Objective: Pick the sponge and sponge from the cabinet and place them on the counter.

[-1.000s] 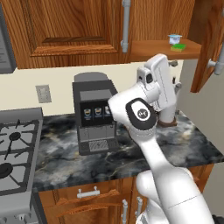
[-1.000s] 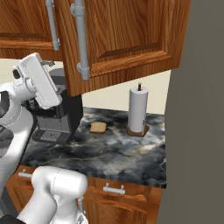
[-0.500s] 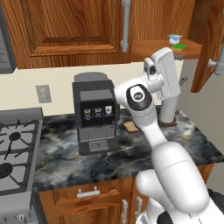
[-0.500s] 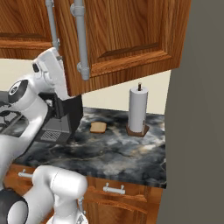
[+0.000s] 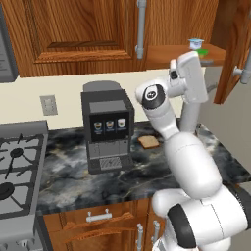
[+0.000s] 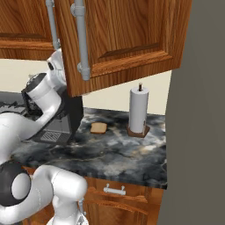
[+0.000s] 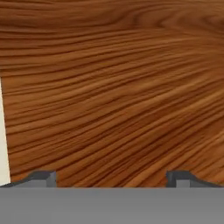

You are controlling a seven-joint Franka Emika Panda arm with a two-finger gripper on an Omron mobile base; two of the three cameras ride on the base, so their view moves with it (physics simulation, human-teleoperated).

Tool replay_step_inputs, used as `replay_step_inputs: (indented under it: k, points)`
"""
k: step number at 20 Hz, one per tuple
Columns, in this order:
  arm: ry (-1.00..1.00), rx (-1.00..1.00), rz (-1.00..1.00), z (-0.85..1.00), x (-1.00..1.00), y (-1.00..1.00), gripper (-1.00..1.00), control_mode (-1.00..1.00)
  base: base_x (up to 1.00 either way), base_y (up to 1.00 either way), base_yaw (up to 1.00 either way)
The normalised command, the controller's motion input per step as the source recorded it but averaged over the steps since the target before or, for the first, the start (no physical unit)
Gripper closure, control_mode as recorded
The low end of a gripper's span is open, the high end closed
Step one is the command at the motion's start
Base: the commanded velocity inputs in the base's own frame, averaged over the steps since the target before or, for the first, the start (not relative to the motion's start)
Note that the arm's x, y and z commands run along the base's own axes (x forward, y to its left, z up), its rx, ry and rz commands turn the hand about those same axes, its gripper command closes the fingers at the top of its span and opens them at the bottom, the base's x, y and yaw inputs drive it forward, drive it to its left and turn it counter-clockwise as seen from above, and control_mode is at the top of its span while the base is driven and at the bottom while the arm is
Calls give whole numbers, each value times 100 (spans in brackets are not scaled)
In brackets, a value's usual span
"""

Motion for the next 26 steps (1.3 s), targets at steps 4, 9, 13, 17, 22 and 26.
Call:
replay_step_inputs:
  k: [4, 9, 13, 17, 22, 26]
  points:
    - [-20, -3, -26, 4, 0, -23, -100, -100, 0, 0, 0]
    - [-17, 0, -17, 11, -2, -38, -100, -100, 0, 0, 0]
    - [-15, 0, -5, 14, -8, -48, -100, -100, 0, 0, 0]
    - [-15, 0, 0, 16, -14, -49, -100, -100, 0, 0, 0]
    - [-16, 1, 3, 15, -13, -53, -100, -100, 0, 0, 0]
    - [-16, 2, 9, 8, -10, -55, -100, -100, 0, 0, 0]
